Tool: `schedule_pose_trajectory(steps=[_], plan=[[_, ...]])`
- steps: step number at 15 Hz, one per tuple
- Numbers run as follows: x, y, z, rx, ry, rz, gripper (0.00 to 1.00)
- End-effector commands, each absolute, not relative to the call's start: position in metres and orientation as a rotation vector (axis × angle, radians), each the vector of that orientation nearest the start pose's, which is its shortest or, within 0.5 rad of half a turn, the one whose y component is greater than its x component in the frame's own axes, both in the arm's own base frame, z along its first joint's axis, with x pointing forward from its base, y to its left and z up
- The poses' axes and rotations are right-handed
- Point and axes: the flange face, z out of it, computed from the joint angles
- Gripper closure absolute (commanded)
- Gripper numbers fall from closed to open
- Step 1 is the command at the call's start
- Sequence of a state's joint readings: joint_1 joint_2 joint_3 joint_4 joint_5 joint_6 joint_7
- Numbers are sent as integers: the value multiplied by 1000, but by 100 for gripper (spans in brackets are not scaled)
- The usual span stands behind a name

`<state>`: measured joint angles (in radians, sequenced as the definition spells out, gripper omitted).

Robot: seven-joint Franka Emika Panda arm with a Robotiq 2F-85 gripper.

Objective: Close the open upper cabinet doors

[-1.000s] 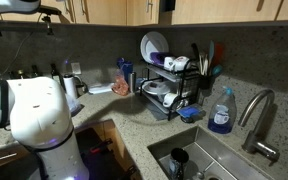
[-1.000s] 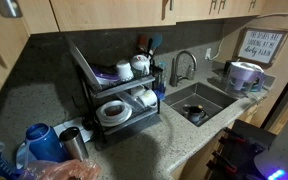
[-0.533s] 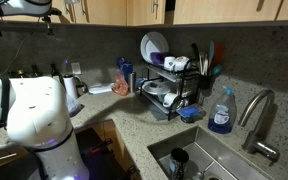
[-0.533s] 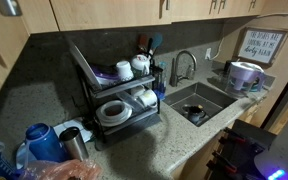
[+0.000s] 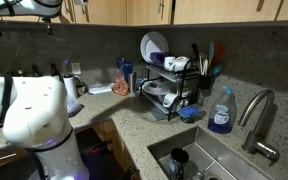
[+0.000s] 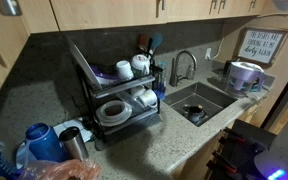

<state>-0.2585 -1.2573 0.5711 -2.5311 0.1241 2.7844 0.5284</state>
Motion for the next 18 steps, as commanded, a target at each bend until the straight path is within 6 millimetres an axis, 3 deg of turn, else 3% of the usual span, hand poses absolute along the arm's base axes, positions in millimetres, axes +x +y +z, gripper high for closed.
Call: schedule_pose_trajectory(steps=[1, 4, 8, 18], plan=[[219, 210, 713, -2292, 220, -2066, 100], [207, 213, 705, -2342, 152, -2004, 100], [197, 210, 677, -2426, 128, -1880, 100], [190, 157, 626, -2648, 296, -1611, 100]])
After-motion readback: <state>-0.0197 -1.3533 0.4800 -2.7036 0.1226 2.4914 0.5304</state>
